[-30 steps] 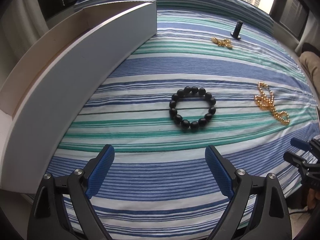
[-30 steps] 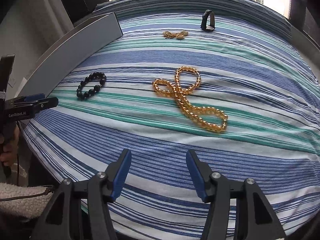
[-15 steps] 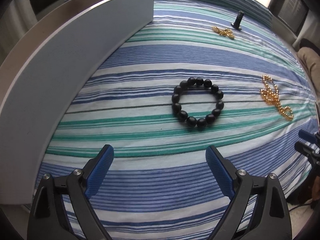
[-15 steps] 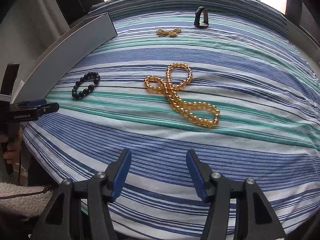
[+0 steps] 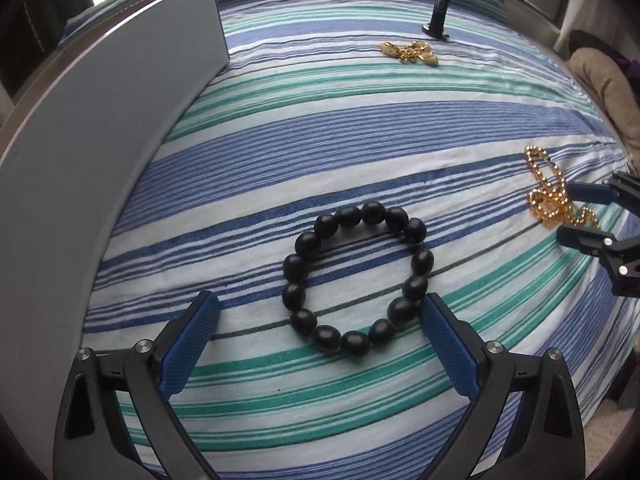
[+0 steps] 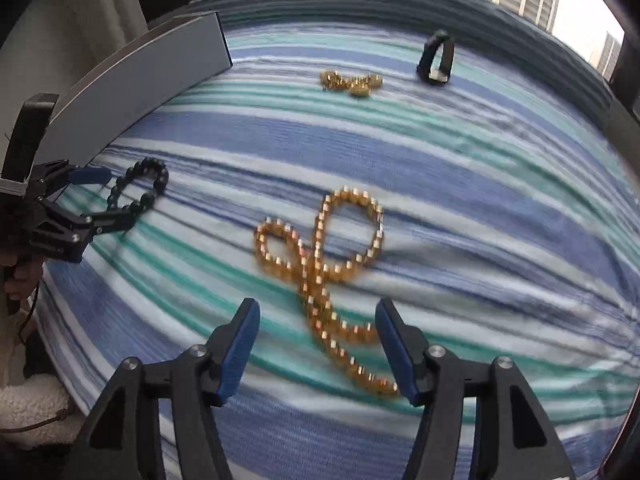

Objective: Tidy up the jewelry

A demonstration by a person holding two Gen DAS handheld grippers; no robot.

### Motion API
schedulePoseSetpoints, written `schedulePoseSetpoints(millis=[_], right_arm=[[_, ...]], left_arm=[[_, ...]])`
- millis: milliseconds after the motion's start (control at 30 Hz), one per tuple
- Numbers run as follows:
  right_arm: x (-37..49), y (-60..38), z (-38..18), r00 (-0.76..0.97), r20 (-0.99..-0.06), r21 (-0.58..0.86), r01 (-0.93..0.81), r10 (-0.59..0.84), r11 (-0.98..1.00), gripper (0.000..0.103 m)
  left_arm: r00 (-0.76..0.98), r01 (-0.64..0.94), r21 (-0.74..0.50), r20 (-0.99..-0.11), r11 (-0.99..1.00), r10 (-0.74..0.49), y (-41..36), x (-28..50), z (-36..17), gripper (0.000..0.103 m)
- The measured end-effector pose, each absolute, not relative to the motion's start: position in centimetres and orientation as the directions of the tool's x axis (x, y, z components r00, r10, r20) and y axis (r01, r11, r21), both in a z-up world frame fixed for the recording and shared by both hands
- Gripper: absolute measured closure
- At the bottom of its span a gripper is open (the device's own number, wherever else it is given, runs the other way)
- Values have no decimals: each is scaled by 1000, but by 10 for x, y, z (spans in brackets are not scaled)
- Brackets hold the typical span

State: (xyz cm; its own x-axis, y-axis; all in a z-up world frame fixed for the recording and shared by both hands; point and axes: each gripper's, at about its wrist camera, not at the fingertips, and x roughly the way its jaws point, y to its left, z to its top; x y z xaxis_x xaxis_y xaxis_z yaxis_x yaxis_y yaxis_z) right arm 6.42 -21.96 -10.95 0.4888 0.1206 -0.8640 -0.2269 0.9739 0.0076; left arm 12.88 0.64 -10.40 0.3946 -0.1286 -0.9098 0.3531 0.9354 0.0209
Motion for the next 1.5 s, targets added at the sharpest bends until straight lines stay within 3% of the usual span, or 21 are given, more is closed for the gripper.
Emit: schedulePoseSetpoints(millis=[67,100,133,167,200,267,333,700,933,1100,1200,1500], right_arm=[[75,-212,-113,481,-867,14,-241,132,970,38],[77,-208,-112,481,-866,11,-255,137,967,40],[77,-203,-112,478,-867,2,-273,137,962,51],[75,-200,-110,480,-867,-11,-288,134,957,73],[73,-199,-110,469,-872,-6,-294,138,956,75],[69,-201,-107,461,-875,11,-289,149,957,88],[60,-205,-97,472,-865,37,-285,173,958,95],[37,-226,-13,576,-757,175,-278,310,944,95],[55,-216,30,582,-711,233,-333,394,914,95],[91,-174,63,574,-690,211,-423,441,881,95],[115,-129,88,572,-664,176,-505,481,845,95],[207,25,106,490,-657,163,-650,573,742,95]], left_arm=[[404,358,15,-904,934,-140,5,129,-102,11],[418,365,14,-896,931,-150,5,127,-100,26],[427,374,11,-890,928,-161,5,126,-97,36],[431,376,10,-887,927,-165,5,126,-95,58],[427,372,1,-888,928,-170,7,127,-93,76],[395,352,-69,-893,933,-215,13,131,-90,82],[396,324,-125,-882,938,-254,22,130,-82,96],[456,269,-194,-837,943,-303,53,109,-27,95],[539,243,-207,-784,948,-309,92,93,41,95],[626,160,-204,-736,966,-259,146,102,99,95],[672,75,-149,-723,986,-160,181,117,120,95],[627,-148,-108,-779,983,8,266,193,76,95]])
